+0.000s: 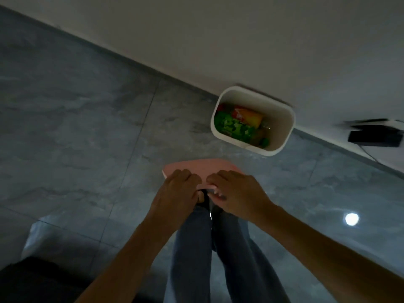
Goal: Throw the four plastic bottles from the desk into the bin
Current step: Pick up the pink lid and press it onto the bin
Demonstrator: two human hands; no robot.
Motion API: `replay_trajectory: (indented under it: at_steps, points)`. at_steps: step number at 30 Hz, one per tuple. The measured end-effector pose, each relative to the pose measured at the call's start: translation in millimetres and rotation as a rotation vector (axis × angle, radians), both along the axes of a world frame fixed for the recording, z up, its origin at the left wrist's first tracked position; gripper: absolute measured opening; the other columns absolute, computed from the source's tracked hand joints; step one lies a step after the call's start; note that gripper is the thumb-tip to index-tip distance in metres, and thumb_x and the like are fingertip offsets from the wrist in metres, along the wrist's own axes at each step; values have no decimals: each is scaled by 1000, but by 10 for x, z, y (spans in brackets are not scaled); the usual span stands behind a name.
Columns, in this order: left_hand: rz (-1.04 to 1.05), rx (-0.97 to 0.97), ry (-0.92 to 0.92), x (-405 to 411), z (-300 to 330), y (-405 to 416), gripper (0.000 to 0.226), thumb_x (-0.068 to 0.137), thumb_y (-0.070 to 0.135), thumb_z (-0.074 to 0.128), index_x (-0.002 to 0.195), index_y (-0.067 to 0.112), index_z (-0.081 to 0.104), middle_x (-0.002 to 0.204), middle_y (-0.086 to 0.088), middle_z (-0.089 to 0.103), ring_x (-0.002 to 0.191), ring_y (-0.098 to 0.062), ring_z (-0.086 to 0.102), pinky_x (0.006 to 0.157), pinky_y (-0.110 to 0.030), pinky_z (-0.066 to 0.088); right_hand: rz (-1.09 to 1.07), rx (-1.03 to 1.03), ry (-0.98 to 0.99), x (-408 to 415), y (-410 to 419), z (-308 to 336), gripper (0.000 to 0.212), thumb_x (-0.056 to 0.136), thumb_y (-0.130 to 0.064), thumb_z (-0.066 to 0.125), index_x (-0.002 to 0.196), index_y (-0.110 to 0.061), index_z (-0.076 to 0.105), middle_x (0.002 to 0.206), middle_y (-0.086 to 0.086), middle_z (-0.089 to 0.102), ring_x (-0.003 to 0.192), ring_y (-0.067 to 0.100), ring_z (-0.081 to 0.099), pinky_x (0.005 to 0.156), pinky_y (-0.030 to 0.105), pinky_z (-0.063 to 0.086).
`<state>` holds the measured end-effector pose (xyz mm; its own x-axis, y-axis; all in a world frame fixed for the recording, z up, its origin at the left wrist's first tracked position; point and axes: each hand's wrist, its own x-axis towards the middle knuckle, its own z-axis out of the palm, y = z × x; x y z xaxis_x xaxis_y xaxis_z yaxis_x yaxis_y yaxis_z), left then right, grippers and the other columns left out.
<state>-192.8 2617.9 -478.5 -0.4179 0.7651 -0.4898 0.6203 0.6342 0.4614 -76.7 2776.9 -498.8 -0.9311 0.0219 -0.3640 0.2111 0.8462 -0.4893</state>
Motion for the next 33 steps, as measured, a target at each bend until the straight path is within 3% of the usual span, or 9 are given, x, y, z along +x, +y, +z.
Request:
replay_trajectory:
  at_steps: [3,6,9,11,15,18,21,24,33]
  points:
    - [-109,133,129,-187,475,318,31,67,4,84,95,13,76,92,-5,71,89,-25,67,79,-36,57,-308,-22,75,54,84,432,24,89,-47,55,104,-30,62,92,-10,69,76,6,66,62,13,43]
    - [-132,321,189,-250,742,737,30,79,4,76,108,9,75,114,-9,70,117,-29,63,100,-37,54,-699,-187,114,101,140,719,23,88,-46,67,105,-32,62,96,-16,68,84,0,66,72,12,52]
    - [-171,396,175,-140,770,1116,43,91,8,65,134,8,61,153,-13,48,149,-28,35,114,-41,45,-1145,-465,145,74,144,827,21,84,-51,70,100,-38,66,96,-18,72,89,0,70,78,24,59]
    - [-264,336,143,-34,624,1274,49,98,16,52,146,11,45,166,-9,26,156,-26,15,118,-44,40,-1416,-644,127,29,169,776,17,85,-51,69,96,-38,69,95,-14,74,91,5,72,84,35,61]
    - [-51,237,-52,71,197,1415,51,102,19,49,152,18,38,165,-6,28,153,-23,25,121,-43,36,-1837,-1179,199,-54,248,467,22,87,-29,71,99,-10,72,95,2,75,94,18,72,86,35,60]
    - [-73,170,-52,109,-149,1457,50,104,23,48,152,18,37,164,-7,29,154,-27,22,125,-47,25,-1981,-1440,265,-107,283,243,10,89,-10,66,98,-7,68,100,5,77,96,19,73,82,29,59]
    - [-146,179,38,77,-348,1501,47,102,21,51,148,16,42,162,-11,32,155,-33,18,126,-54,18,-2075,-1622,254,-183,282,55,31,93,-17,64,120,-1,65,121,16,71,115,28,67,103,42,52]
    - [-254,172,130,42,-505,1592,50,99,19,53,148,17,43,162,-12,31,155,-34,17,125,-57,15,-2116,-1761,235,-231,288,-173,40,97,-23,61,131,-2,59,130,21,65,123,31,62,111,46,45]
    - [-360,133,143,-77,-962,1565,63,98,17,56,155,20,31,168,-14,16,157,-33,4,126,-56,10,-2183,-1768,120,-251,362,-564,41,96,-16,64,133,1,57,132,19,65,119,27,64,108,37,48]
